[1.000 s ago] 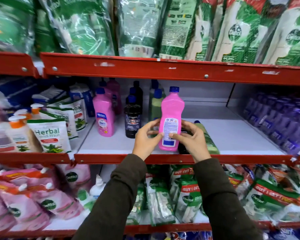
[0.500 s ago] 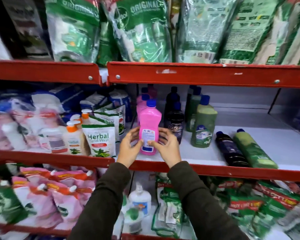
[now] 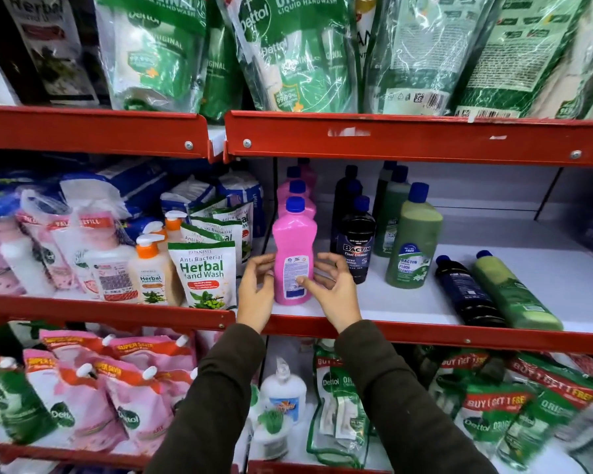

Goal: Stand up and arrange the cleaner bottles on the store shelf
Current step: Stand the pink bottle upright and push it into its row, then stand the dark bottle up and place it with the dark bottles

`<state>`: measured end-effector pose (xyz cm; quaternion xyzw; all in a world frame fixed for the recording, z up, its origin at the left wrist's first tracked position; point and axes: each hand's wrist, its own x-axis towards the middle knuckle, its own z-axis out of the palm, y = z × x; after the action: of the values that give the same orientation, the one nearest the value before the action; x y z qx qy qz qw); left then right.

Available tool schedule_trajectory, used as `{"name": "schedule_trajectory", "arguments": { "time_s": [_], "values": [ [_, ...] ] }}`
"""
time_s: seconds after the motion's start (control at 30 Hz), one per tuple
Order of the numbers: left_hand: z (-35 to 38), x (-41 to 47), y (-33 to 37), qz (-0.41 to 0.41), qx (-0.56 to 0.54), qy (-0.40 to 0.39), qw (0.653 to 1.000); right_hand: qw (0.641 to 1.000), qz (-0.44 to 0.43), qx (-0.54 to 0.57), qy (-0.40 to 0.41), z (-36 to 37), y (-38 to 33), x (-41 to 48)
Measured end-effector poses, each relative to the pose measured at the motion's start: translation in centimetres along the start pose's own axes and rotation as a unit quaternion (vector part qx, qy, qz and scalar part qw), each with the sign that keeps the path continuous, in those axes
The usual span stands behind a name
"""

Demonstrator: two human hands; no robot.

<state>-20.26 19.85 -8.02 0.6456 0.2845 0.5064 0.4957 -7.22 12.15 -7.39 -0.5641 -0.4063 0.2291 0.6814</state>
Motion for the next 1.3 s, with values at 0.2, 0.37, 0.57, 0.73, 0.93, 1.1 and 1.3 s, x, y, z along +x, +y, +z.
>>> {"name": "schedule_trajectory", "arguments": {
  "time_s": [0.2, 0.37, 0.57, 0.73, 0.93, 1.1, 1.3],
  "values": [
    [-0.6, 0.1, 0.3, -0.038, 0.026, -0.065, 0.997, 0.998, 0.002, -0.061, -0.024, -0.3, 0.6, 0.1],
    [-0.8, 0.5, 0.3, -0.074, 0.035, -0.154, 0.985, 0.996, 0.027, -0.006, -0.082, -0.4, 0.0, -0.2],
    [-0.5, 0.7, -0.3, -0.062, 0.06, -0.089, 0.992, 0.993, 0.019, -0.041, -0.11, -0.4, -0.2, 0.1],
    [-0.2, 1.0, -0.8, -0.053, 0.103, -0.053, 0.992, 0.989, 0.03, -0.06, -0.133, -0.5, -0.2, 0.4],
    [0.3, -0.1, 0.0, -0.012, 0.115, 0.008, 0.993, 0.994, 0.004, -0.047, -0.102, -0.8, -0.8, -0.5],
    [2.7, -3.7, 1.2, 0.074, 0.079, 0.134, 0.985, 0.995, -0.063, -0.05, 0.065, -5.4, -1.0, -2.5],
    [11.7, -5.7, 3.8, 0.11, 0.055, 0.043, 0.992, 0.958, -0.116, -0.18, 0.193, -15.5, -2.9, -3.2]
  ]
}}
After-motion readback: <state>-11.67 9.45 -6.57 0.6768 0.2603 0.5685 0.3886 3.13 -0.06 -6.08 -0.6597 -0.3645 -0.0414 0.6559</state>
